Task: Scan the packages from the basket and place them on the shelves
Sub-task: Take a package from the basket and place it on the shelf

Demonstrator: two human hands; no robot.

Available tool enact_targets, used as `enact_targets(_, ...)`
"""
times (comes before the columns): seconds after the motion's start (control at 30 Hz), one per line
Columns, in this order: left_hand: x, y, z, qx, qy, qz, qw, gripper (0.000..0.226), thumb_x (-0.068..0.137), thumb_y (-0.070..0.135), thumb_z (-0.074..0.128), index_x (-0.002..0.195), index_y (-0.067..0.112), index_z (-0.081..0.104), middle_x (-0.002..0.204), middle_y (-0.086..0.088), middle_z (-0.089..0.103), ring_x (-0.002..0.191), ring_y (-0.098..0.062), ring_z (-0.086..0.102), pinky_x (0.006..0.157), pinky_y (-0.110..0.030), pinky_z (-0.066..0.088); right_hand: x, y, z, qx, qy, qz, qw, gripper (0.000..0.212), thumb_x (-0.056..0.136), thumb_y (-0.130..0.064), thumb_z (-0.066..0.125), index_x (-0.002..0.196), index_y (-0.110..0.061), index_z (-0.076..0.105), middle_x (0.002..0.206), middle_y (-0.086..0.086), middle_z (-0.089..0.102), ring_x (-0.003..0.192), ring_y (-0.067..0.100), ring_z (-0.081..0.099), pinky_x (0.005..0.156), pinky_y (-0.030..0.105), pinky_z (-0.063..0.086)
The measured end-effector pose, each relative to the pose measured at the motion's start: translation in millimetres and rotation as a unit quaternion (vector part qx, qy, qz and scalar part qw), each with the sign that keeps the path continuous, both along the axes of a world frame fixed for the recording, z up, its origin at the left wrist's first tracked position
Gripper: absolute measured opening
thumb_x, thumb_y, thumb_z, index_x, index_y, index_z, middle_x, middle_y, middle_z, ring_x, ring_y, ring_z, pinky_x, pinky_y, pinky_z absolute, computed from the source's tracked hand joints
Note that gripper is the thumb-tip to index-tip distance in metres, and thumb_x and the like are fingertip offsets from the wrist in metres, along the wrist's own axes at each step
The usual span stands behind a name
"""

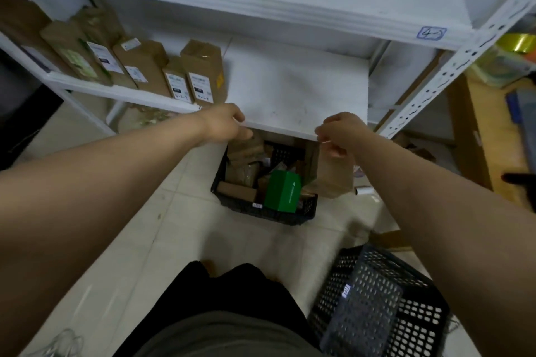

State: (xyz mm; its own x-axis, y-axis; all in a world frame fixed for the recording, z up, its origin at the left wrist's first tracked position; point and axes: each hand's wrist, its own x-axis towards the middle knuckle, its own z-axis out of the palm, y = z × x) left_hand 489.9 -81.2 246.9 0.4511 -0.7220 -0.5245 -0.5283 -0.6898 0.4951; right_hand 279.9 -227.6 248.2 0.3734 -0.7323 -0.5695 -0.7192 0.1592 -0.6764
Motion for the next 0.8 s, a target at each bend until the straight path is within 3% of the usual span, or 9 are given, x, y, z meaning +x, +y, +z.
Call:
enact_targets(0.1,15.9,6.7,11.4,-0.005,-0.016,0.029,0.999,0.070,0.083,0.064,0.068,0.136,0.021,0.054,0.140,-0.006,0.053,0.127,-0.027,0.050,0.110,-0.043,0.042,24.3,-1.4,12.3,0.000,-0.035,0.018,0.999,0.020,0.094,-0.013,0.069,0.112,-0.011,0.061,0.103,0.013,0.069,0.083,0.022,0.068,0.068,0.029,0.057)
enact_targets(0.27,50.9,16.2,24.5,-0.045,-0.029,0.068,0.996,0.105,0.072,0.093,0.037,0.139,0.014,0.055,0.143,-0.009,0.054,0.129,-0.030,0.050,0.112,-0.049,0.038,67.9,-4.0,25.2,-0.018,-0.061,0.074,0.995,0.026,0.095,-0.013,0.067,0.118,-0.011,0.057,0.104,0.015,0.068,0.083,0.022,0.068,0.073,0.031,0.058)
enact_targets(0.37,78.9,17.7,25.8,-0.068,-0.026,0.115,0.991,0.092,0.091,0.078,0.019,0.142,0.009,0.053,0.149,-0.014,0.049,0.135,-0.033,0.045,0.116,-0.047,0.032,97.6,-5.2,27.8,-0.023,-0.058,0.081,0.995,0.025,0.095,-0.012,0.067,0.117,-0.011,0.055,0.105,0.017,0.068,0.079,0.022,0.066,0.072,0.032,0.058)
enact_targets(0.5,133.3,14.0,22.1,-0.086,-0.009,0.132,0.987,0.037,0.103,0.032,0.053,0.132,0.010,0.056,0.136,-0.010,0.056,0.111,-0.020,0.050,0.096,-0.034,0.041,148.5,-9.4,26.8,-0.017,-0.054,0.058,0.997,0.038,0.094,-0.012,0.068,0.128,-0.011,0.050,0.104,0.016,0.067,0.076,0.020,0.065,0.067,0.031,0.056)
enact_targets(0.57,166.5,9.6,23.1,-0.080,0.001,0.112,0.990,0.031,0.099,0.017,0.060,0.129,0.009,0.058,0.124,-0.006,0.058,0.105,-0.018,0.051,0.090,-0.030,0.043,178.4,-10.9,28.2,-0.012,-0.050,0.047,0.998,0.043,0.094,-0.012,0.068,0.132,-0.011,0.049,0.105,0.016,0.066,0.077,0.021,0.065,0.065,0.030,0.055)
enact_targets(0.7,225.3,2.2,29.2,-0.083,-0.007,0.096,0.992,0.009,0.097,0.017,0.063,0.104,0.016,0.057,0.090,0.005,0.054,0.086,-0.014,0.056,0.068,-0.025,0.044,238.4,-9.0,30.5,0.031,-0.045,0.015,0.998,0.046,0.097,-0.010,0.062,0.140,-0.006,0.047,0.098,0.014,0.064,0.066,0.017,0.056,0.049,0.022,0.043)
enact_targets(0.8,272.2,-9.9,16.6,-0.075,-0.008,0.098,0.992,0.021,0.090,0.023,0.069,0.104,0.017,0.055,0.106,-0.004,0.059,0.101,-0.022,0.059,0.084,-0.036,0.051,282.0,-10.4,23.7,0.021,-0.029,0.025,0.999,0.049,0.096,-0.014,0.065,0.141,-0.011,0.045,0.112,0.015,0.065,0.071,0.016,0.059,0.052,0.021,0.047)
